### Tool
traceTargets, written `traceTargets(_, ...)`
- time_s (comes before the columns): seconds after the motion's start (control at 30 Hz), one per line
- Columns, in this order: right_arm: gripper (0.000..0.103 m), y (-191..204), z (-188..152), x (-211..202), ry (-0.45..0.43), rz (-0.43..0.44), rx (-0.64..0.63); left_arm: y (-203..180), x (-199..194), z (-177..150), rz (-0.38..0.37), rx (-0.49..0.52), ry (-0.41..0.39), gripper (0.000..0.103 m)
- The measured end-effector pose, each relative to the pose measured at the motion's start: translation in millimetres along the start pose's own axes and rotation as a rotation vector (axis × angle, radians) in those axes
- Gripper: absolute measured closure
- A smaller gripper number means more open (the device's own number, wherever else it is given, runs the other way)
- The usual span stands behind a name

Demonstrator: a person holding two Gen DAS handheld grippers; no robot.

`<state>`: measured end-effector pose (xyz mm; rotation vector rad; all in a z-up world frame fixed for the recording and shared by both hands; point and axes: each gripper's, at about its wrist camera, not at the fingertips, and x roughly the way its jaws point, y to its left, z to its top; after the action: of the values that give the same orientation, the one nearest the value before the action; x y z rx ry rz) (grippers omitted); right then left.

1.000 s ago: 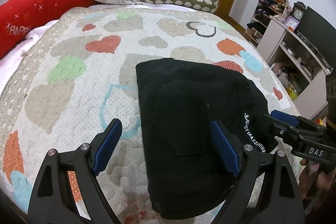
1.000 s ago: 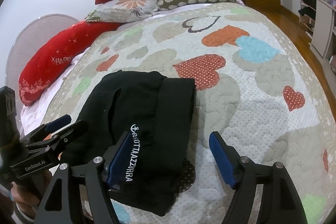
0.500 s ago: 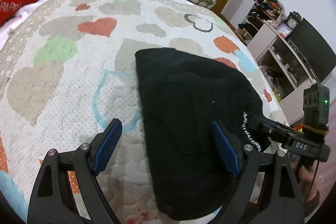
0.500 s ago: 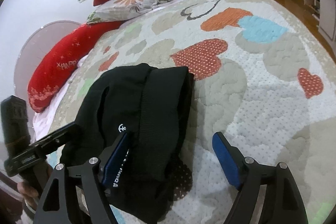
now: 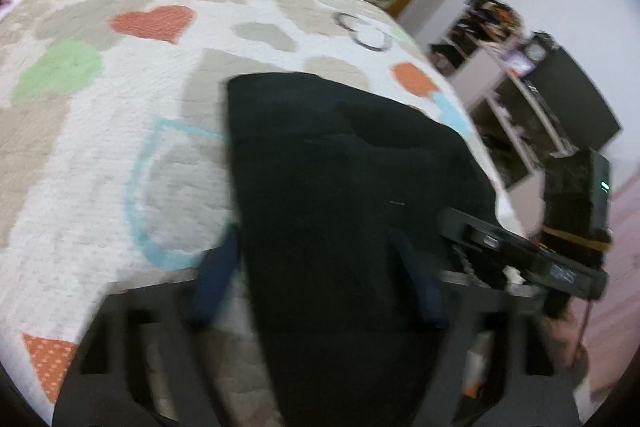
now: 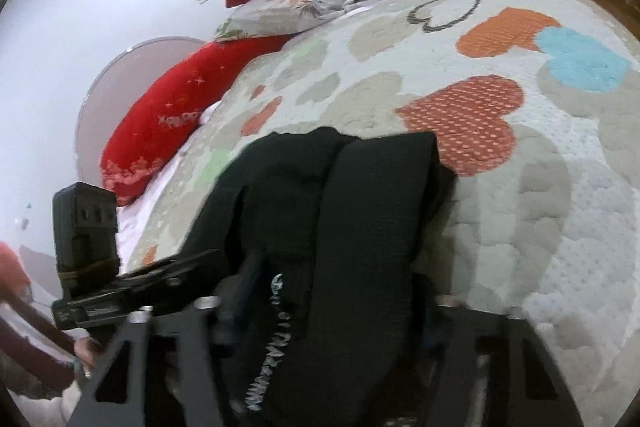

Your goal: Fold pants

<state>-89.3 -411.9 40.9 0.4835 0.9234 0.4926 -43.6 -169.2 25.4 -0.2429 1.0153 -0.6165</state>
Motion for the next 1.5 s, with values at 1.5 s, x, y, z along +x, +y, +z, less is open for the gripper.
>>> traceTargets(1.5,0.052,102.0,59.3,85.5,0.074,-0.213,-0.294,40.3,-48.4,2.9,0.429,-0.007,-0.158,0.027)
